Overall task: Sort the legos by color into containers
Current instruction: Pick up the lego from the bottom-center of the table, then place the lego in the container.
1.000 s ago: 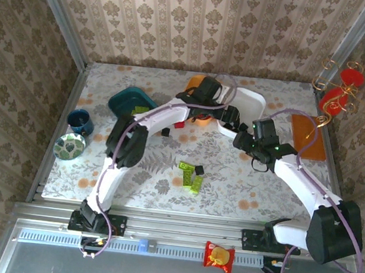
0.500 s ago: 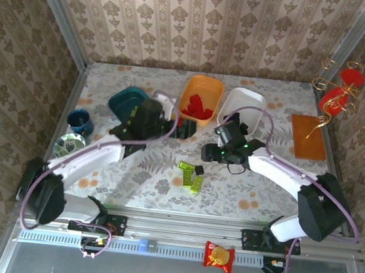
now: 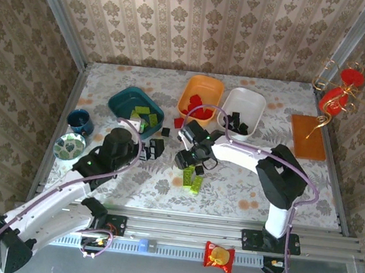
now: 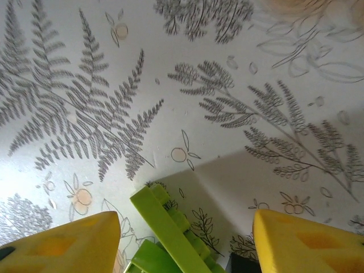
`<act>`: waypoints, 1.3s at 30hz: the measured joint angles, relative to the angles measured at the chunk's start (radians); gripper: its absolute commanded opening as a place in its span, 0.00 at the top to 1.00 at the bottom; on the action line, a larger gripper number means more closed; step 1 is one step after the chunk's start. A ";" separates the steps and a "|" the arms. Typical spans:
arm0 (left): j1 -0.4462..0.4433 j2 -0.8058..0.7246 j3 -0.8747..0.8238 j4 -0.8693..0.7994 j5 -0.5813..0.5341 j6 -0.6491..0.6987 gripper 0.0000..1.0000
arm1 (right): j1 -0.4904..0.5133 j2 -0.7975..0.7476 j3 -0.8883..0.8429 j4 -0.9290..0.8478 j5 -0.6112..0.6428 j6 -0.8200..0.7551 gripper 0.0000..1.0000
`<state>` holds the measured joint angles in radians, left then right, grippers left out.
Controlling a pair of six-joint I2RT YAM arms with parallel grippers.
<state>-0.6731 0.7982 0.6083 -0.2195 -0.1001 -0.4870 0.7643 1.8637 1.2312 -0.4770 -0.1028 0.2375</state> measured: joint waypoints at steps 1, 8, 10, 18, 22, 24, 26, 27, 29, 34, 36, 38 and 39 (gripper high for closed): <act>0.005 0.001 0.000 -0.008 -0.003 0.000 0.00 | 0.001 0.013 0.005 -0.008 -0.006 -0.008 0.41; 0.027 0.032 0.000 -0.027 -0.003 0.000 0.00 | -0.001 0.070 0.035 -0.054 -0.035 -0.056 0.65; 0.027 0.040 0.000 -0.029 -0.002 0.000 0.00 | -0.001 0.073 0.036 -0.054 -0.044 -0.058 0.71; 0.034 0.046 0.000 -0.030 -0.002 0.000 0.00 | -0.021 0.074 0.035 -0.023 -0.100 -0.048 0.83; 0.034 0.046 0.000 -0.039 -0.004 0.000 0.00 | -0.054 0.044 0.024 0.014 -0.120 -0.033 0.84; 0.035 0.046 0.000 -0.042 -0.010 0.000 0.00 | -0.071 0.010 0.021 0.025 -0.126 -0.025 0.84; 0.039 0.046 0.000 -0.046 -0.016 0.000 0.00 | -0.083 -0.028 0.022 0.035 -0.132 -0.021 0.84; 0.039 0.046 0.000 -0.050 -0.023 0.000 0.00 | -0.089 -0.046 0.024 0.037 -0.134 -0.018 0.84; 0.040 0.044 0.000 -0.063 -0.044 0.000 0.00 | -0.094 -0.069 0.046 0.041 -0.138 -0.013 0.84; 0.040 0.004 0.000 -0.101 -0.105 0.000 0.00 | -0.094 -0.046 0.213 0.063 -0.154 0.017 0.83; 0.040 -0.024 -0.001 -0.109 -0.116 0.000 0.00 | -0.093 0.006 0.322 0.088 -0.167 0.034 0.83; 0.040 -0.047 -0.002 -0.113 -0.118 0.000 0.00 | -0.092 0.077 0.427 0.116 -0.176 0.055 0.83; 0.040 -0.059 -0.003 -0.114 -0.118 0.000 0.00 | -0.092 0.120 0.481 0.126 -0.180 0.064 0.83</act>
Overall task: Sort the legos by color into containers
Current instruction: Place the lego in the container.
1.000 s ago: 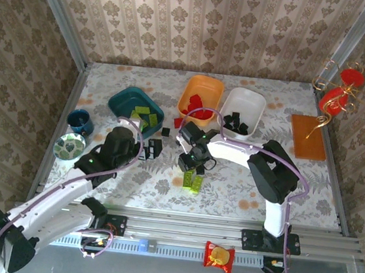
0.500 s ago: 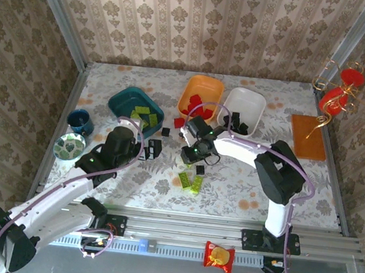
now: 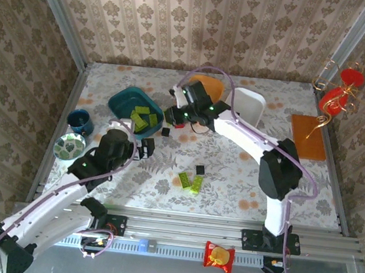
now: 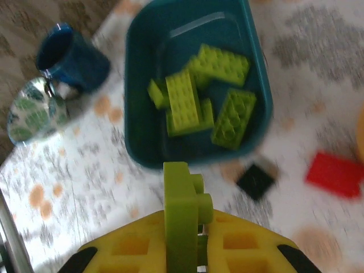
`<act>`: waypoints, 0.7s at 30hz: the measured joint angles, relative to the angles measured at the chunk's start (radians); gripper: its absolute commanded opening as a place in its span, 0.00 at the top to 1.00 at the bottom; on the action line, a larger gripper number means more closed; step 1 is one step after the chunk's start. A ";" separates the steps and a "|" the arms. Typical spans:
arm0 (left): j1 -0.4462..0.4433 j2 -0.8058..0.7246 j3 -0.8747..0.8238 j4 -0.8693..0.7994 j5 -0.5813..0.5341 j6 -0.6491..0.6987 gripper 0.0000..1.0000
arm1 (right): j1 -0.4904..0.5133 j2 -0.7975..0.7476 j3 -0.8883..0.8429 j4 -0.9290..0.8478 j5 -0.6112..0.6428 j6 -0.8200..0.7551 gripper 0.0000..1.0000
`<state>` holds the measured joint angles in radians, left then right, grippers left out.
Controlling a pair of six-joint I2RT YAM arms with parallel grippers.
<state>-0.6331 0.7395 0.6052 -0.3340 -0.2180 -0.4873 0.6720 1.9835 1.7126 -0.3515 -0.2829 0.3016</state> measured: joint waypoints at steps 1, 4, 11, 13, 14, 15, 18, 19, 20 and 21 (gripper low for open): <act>0.000 -0.009 -0.002 -0.002 0.000 0.000 0.00 | 0.000 0.039 0.046 0.007 -0.004 0.011 0.83; 0.000 -0.039 -0.006 -0.021 0.000 0.000 0.00 | 0.000 0.188 0.211 0.010 -0.022 0.043 0.83; 0.000 -0.094 -0.023 -0.053 0.000 0.000 0.00 | 0.000 0.489 0.558 -0.022 -0.070 0.127 0.83; 0.000 -0.096 -0.027 -0.061 0.000 0.000 0.00 | 0.003 0.562 0.663 -0.044 -0.078 0.150 0.82; 0.000 -0.096 -0.029 -0.064 0.000 0.000 0.00 | 0.004 0.603 0.731 -0.059 -0.084 0.161 0.81; 0.000 -0.096 -0.031 -0.067 0.001 0.000 0.00 | 0.006 0.637 0.787 -0.072 -0.088 0.171 0.77; 0.000 -0.096 -0.034 -0.074 0.001 0.000 0.00 | 0.012 0.722 0.938 -0.105 -0.099 0.205 0.44; 0.000 -0.096 -0.034 -0.074 0.001 0.000 0.00 | 0.013 0.734 0.961 -0.111 -0.101 0.214 0.37; 0.000 -0.096 -0.034 -0.075 0.002 0.000 0.00 | 0.013 0.736 0.969 -0.121 -0.103 0.221 0.33; 0.000 -0.095 -0.034 -0.076 0.002 0.000 0.00 | 0.013 0.736 0.971 -0.128 -0.105 0.225 0.31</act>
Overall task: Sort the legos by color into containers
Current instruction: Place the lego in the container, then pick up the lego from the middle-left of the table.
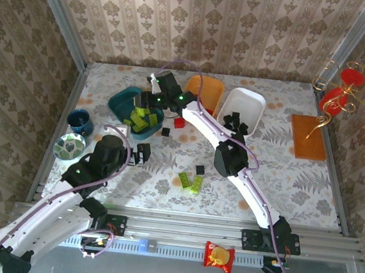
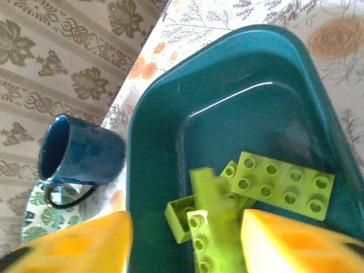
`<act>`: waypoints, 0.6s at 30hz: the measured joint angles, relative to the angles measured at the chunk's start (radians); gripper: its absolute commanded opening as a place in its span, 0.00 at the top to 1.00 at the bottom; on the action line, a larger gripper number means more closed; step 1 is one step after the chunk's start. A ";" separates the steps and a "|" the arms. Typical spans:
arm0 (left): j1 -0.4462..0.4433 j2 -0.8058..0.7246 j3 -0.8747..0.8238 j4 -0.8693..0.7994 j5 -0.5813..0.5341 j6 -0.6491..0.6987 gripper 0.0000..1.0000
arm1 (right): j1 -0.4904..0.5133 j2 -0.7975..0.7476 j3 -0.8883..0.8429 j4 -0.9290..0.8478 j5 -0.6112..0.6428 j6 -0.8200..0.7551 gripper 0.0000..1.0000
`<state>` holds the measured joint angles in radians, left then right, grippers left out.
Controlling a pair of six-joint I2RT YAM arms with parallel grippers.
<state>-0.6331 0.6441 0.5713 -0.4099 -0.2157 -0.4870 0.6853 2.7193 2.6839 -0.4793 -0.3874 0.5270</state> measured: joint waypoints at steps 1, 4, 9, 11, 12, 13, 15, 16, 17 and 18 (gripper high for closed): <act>0.000 0.000 0.000 -0.001 0.002 0.000 0.00 | 0.001 0.000 0.003 0.000 -0.003 0.002 0.30; 0.000 0.000 0.000 -0.001 0.010 0.000 0.00 | 0.002 -0.010 -0.006 -0.003 -0.002 -0.001 0.29; 0.000 0.031 0.001 0.007 0.041 0.001 0.00 | 0.002 -0.196 -0.277 0.012 0.021 -0.027 0.28; 0.000 0.069 0.008 0.009 0.067 0.006 0.00 | 0.002 -0.340 -0.478 0.049 0.045 -0.039 0.28; 0.000 0.091 0.013 0.010 0.079 0.009 0.00 | 0.002 -0.407 -0.565 0.065 0.057 -0.045 0.28; -0.002 0.119 0.020 0.012 0.094 0.011 0.00 | 0.002 -0.491 -0.669 0.093 0.079 -0.052 0.28; -0.015 0.179 0.032 0.014 0.122 0.014 0.02 | 0.002 -0.642 -0.847 0.144 0.118 -0.060 0.28; -0.026 0.203 0.038 0.014 0.132 0.017 0.02 | 0.002 -0.700 -0.915 0.163 0.134 -0.064 0.28; -0.043 0.232 0.045 0.016 0.143 0.020 0.03 | 0.002 -0.764 -0.992 0.186 0.152 -0.070 0.28; -0.063 0.264 0.054 0.017 0.154 0.026 0.03 | 0.002 -0.823 -1.065 0.204 0.169 -0.077 0.28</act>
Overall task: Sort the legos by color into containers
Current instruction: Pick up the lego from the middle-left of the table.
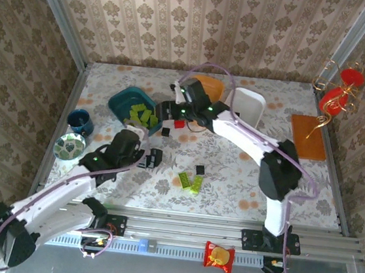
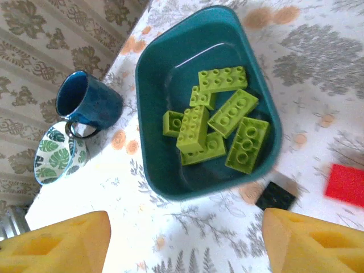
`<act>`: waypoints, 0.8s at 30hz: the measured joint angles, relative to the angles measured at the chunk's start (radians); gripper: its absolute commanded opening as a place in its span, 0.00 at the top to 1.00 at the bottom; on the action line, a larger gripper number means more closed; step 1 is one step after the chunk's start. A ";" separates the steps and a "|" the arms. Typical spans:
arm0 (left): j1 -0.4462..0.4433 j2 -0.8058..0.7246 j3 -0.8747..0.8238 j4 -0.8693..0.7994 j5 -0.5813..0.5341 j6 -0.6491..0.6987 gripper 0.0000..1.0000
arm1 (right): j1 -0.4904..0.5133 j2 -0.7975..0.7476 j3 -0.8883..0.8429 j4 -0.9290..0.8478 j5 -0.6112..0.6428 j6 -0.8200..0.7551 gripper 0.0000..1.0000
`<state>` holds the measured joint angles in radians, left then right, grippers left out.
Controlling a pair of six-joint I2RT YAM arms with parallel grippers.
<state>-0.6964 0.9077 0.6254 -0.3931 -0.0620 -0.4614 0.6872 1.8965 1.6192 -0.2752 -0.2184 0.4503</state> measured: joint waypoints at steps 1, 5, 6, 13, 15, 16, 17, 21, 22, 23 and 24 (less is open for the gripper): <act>-0.022 0.030 0.009 0.002 0.009 0.006 0.04 | 0.000 -0.047 -0.064 0.014 0.015 -0.005 0.28; -0.106 0.164 0.045 0.013 0.055 0.033 0.05 | 0.000 -0.182 -0.304 0.043 0.082 -0.024 0.28; -0.124 0.203 0.054 0.019 0.073 0.040 0.06 | 0.000 -0.206 -0.363 0.041 0.100 -0.027 0.28; -0.214 0.441 0.144 0.031 0.154 0.098 0.04 | -0.015 -0.356 -0.649 0.011 0.189 -0.025 0.28; -0.244 0.510 0.180 0.031 0.166 0.117 0.05 | -0.025 -0.410 -0.687 0.007 0.206 -0.021 0.28; -0.256 0.538 0.194 0.031 0.169 0.124 0.07 | -0.029 -0.433 -0.698 0.006 0.214 -0.020 0.28; -0.267 0.561 0.207 0.029 0.172 0.131 0.09 | -0.034 -0.453 -0.706 0.007 0.219 -0.019 0.28; -0.291 0.641 0.254 0.011 0.169 0.154 0.21 | -0.059 -0.529 -0.741 0.007 0.242 -0.009 0.28; -0.291 0.652 0.259 0.006 0.164 0.158 0.23 | -0.066 -0.543 -0.747 0.006 0.243 -0.008 0.27; -0.291 0.663 0.261 0.000 0.159 0.156 0.26 | -0.075 -0.558 -0.754 0.007 0.246 -0.008 0.27; -0.291 0.669 0.261 -0.009 0.151 0.158 0.29 | -0.084 -0.572 -0.760 0.006 0.248 -0.006 0.28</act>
<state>-0.9871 1.5768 0.8860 -0.4019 0.0887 -0.3038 0.6033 1.3247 0.8593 -0.2687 0.0296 0.4442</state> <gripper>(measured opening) 0.755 0.724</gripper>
